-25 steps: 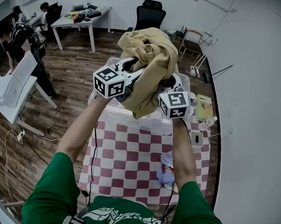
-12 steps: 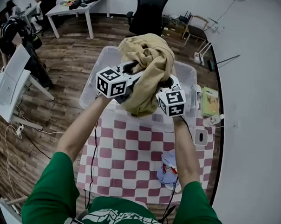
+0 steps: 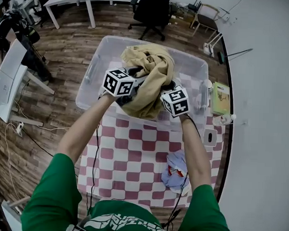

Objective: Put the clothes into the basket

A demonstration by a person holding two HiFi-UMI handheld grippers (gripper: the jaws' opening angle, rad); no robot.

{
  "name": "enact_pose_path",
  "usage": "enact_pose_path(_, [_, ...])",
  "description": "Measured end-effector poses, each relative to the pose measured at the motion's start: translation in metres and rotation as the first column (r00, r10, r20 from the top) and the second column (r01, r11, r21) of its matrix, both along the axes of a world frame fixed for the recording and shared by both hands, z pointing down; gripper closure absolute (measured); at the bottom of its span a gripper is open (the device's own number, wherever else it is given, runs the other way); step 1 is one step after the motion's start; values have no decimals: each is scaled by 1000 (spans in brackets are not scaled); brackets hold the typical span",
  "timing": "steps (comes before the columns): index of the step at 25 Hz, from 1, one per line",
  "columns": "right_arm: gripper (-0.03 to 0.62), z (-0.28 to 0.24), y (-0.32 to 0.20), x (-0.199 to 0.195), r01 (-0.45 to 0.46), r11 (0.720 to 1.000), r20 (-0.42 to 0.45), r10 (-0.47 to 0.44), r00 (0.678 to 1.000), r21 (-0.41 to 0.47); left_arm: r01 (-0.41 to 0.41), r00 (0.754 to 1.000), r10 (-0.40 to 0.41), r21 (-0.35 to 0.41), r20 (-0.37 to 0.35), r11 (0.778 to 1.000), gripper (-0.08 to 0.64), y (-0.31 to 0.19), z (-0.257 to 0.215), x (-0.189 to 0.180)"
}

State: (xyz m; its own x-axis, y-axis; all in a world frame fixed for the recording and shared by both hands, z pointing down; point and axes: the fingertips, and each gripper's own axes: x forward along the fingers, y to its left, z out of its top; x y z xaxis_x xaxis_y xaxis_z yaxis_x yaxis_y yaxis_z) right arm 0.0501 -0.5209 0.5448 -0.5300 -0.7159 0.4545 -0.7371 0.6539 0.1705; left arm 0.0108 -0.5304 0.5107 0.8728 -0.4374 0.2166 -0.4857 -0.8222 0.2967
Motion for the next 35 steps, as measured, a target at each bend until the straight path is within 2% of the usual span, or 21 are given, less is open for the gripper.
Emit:
enact_pose_path(6, [477,51,-2,5,51,991,-80,-61,995,-120,-34,992,44,-83,119,996,404,-3,48,7])
enact_pose_path(10, [474,84,4,7,103,973,-158,-137,978,-204,-59,974,92,-157,209,986,400,2,83,8])
enact_pose_path(17, [471,141,14,14,146,927,-255,-243,936,-344,-81,920,168,-248,354,965,396,10,141,13])
enact_pose_path(21, [468,167,23,17,156,897,-294,-294,910,-414,-91,880,211,-286,426,954,391,16,172,11])
enact_pose_path(24, [468,184,31,17,169,867,-307,-339,889,-469,-106,844,252,-313,474,944,388,22,193,7])
enact_pose_path(28, [468,198,40,18,178,837,-291,-368,883,-518,-139,788,295,-310,541,940,385,28,211,5])
enact_pose_path(33, [469,205,44,21,167,827,-292,-367,883,-536,-140,777,299,-312,553,940,380,29,217,5])
enact_pose_path(35, [458,205,45,23,155,821,-289,-361,886,-549,-127,764,286,-299,579,946,371,26,220,1])
